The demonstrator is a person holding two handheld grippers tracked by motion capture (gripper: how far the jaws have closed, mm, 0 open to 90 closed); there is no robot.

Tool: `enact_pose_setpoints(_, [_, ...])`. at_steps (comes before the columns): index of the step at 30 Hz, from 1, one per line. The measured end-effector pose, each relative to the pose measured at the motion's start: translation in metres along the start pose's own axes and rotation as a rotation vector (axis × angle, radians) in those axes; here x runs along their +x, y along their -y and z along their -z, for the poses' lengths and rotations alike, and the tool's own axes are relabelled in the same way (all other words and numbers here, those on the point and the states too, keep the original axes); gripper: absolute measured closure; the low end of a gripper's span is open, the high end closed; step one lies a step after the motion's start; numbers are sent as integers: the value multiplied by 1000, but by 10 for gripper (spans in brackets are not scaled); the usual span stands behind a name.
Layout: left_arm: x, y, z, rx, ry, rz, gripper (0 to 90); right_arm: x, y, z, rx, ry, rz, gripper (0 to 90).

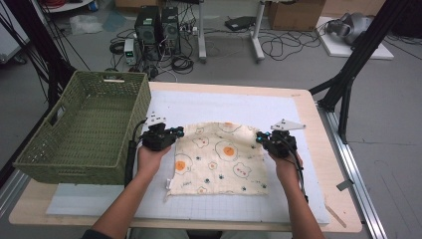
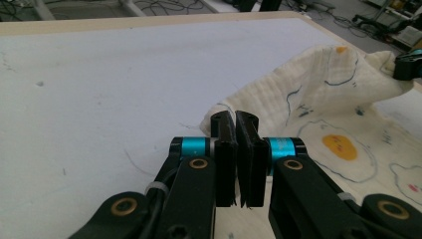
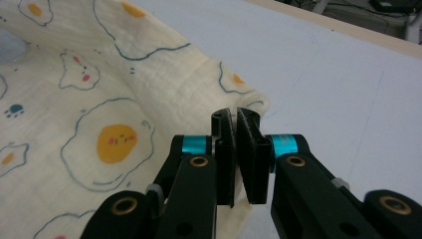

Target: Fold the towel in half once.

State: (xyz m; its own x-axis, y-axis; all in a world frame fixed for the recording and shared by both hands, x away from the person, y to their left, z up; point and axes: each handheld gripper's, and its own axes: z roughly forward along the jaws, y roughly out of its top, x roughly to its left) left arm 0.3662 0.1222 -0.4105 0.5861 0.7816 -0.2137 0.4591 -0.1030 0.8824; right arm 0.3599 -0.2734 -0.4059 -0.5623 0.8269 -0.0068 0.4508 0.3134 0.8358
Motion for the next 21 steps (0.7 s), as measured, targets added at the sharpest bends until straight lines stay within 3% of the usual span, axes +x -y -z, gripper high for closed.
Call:
enact_pose_setpoints(7, [-8, 12, 16, 12, 39, -31, 861, 9, 18, 18, -21, -15, 7, 859])
enact_pose_setpoints(13, [-14, 21, 30, 17, 68, -94, 861, 16, 29, 36, -22, -18, 31, 855])
enact_pose_setpoints(21, [-18, 34, 40, 16, 101, -87, 856, 21, 40, 45, -3, -32, 40, 855])
